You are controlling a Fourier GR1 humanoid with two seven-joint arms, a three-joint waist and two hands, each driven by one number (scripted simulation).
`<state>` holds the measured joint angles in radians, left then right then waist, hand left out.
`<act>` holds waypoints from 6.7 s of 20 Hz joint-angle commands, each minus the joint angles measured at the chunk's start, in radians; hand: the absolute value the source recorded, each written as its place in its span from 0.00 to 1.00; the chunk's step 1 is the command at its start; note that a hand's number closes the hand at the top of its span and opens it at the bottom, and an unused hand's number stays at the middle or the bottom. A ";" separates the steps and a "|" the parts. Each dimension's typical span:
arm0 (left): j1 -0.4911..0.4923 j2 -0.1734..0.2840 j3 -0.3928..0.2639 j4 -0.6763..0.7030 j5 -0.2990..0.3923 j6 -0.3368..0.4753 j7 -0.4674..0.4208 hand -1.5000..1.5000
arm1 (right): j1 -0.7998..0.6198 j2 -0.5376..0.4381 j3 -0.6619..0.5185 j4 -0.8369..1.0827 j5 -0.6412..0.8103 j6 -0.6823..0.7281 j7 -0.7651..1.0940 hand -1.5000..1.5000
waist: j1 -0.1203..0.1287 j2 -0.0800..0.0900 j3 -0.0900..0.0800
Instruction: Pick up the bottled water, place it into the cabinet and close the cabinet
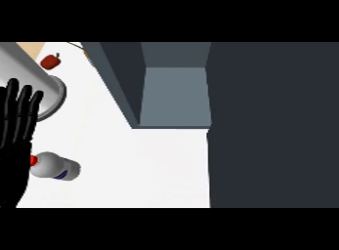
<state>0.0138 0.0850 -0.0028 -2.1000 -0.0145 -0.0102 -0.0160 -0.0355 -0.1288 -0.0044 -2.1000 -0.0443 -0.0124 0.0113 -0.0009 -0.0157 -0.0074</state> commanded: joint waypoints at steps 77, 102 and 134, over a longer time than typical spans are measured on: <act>-0.143 0.259 0.429 1.421 -0.072 -0.638 -0.681 0.00 | 0.250 -0.029 0.557 -0.444 0.179 -0.096 0.310 0.00 | -0.021 0.016 0.005; -0.302 0.193 0.260 1.553 -0.162 -0.468 -0.972 1.00 | 0.176 -0.075 0.459 -0.463 0.092 -0.138 0.351 0.00 | -0.013 0.014 0.007; -0.409 -0.085 -0.371 0.917 0.371 0.379 -0.448 1.00 | 0.209 -0.118 0.471 -0.495 0.095 -0.172 0.368 0.00 | -0.008 0.013 0.007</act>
<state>-0.3563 0.0006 -0.3159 -1.1080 0.3156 0.2745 -0.5349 0.1634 -0.2196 0.5191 -2.4872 0.0449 -0.1941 0.3234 -0.0100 -0.0031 -0.0002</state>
